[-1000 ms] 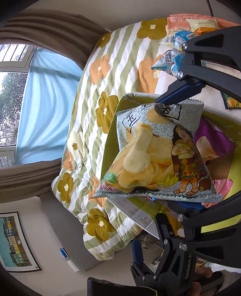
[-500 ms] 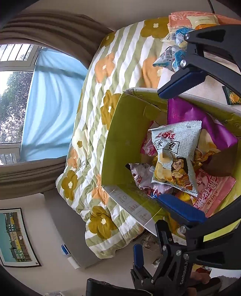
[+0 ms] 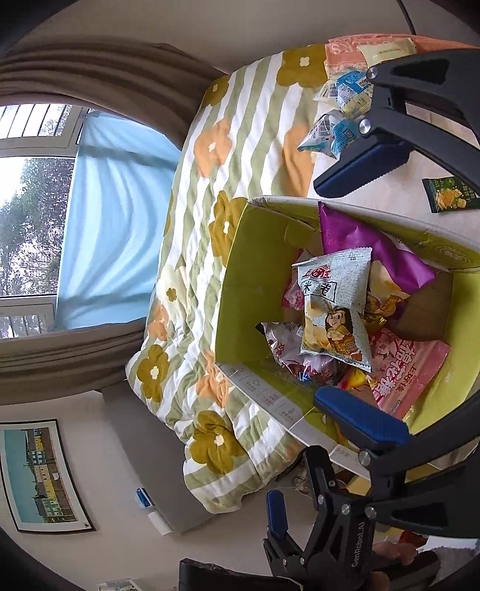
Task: Organize snacks
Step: 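Grasp the green cracker packet with the left tool while the right tool grasps the white-silver bag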
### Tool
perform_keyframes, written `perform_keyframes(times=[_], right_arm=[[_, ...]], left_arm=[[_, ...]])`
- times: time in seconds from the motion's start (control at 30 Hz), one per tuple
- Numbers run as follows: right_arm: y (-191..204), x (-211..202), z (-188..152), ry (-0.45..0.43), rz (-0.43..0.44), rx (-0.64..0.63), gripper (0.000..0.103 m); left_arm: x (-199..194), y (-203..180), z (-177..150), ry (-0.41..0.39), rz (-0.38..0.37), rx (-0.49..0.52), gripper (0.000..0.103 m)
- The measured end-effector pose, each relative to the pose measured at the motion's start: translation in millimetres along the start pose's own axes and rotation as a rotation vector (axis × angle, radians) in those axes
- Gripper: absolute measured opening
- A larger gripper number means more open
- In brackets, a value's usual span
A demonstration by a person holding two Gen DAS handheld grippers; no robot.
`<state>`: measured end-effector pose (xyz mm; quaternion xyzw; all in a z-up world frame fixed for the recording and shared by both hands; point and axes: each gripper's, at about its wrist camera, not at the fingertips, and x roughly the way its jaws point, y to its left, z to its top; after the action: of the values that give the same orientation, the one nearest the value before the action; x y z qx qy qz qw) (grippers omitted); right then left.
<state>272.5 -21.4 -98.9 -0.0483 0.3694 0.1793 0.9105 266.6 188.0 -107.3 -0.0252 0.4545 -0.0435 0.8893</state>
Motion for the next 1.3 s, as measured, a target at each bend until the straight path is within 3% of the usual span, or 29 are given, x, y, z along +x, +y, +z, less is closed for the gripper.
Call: perform_keyframes(times=[0.23,0.43,0.63,0.83,1.03,1.3], right_arm=[[-12,-36,-9,-0.026,-0.072,0.037,0.102],[-49,-72,-26,-0.039,-0.111,0.104,0.102],[-99,-105,-50,-0.049,-0.157,0.124,0.102],[-149,-131,-83,-0.026,-0.169,0.104,0.102],[-189,-146,-118,-0.016,-0.142,0.043,0.102],[-229,-121,-167,0.073,-0.062,0.04,0.102]], left_arm=[[-14,-30,-1,-0.028,-0.078,0.07,0.103],[-23,-74,-6,-0.043,-0.132,0.13,0.103],[-32,-139,-15,-0.059,-0.156,0.174,0.103],[-23,-211,-32,-0.022,-0.172,0.139,0.103],[-12,-279,-59,-0.017,-0.128,0.099,0.103],[27,-319,-100,0.052,-0.052,0.006,0.103]])
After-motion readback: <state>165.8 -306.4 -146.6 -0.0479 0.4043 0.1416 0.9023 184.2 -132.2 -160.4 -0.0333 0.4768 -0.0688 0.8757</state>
